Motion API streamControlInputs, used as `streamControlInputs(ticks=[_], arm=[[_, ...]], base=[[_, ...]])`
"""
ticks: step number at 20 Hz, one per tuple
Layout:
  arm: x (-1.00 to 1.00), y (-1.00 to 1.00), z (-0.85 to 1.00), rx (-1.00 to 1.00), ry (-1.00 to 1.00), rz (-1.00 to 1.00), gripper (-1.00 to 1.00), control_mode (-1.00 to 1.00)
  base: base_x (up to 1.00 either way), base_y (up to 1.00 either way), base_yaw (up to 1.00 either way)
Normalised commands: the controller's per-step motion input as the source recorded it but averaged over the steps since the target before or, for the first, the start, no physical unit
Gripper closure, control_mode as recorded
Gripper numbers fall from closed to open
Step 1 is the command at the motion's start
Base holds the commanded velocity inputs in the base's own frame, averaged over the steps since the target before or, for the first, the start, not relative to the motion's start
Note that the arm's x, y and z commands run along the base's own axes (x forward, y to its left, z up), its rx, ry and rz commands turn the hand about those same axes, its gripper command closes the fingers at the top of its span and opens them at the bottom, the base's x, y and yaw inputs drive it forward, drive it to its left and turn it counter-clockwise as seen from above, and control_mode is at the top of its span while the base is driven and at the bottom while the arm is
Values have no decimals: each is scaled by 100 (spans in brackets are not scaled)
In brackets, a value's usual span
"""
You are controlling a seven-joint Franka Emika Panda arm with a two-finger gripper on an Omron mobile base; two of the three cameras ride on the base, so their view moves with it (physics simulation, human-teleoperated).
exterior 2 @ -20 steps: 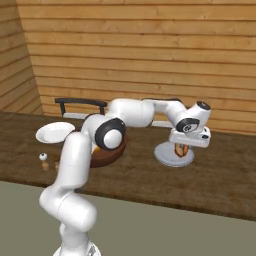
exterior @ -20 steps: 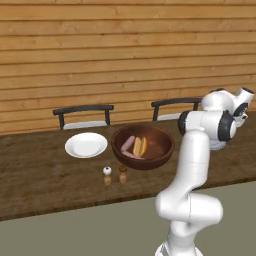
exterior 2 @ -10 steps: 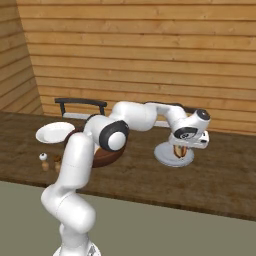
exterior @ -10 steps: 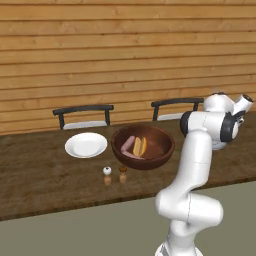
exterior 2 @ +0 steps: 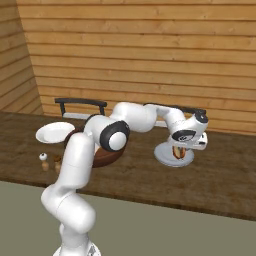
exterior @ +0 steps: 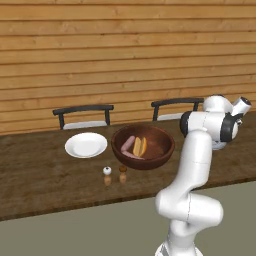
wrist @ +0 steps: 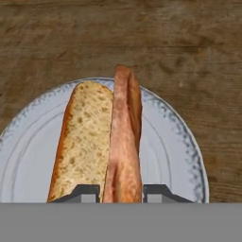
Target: Place one bun and one sausage from the bowl on each plate.
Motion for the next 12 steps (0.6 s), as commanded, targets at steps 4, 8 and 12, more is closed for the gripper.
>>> streamControlInputs(ticks=[4, 8, 12], arm=[[0, 0, 0, 0, 0, 0, -100, -100], [-1, 0, 2, 0, -1, 0, -100, -100], [-3, 4, 37, 0, -5, 0, -100, -100]], base=[[0, 0, 0], [0, 0, 0], [0, 0, 0]])
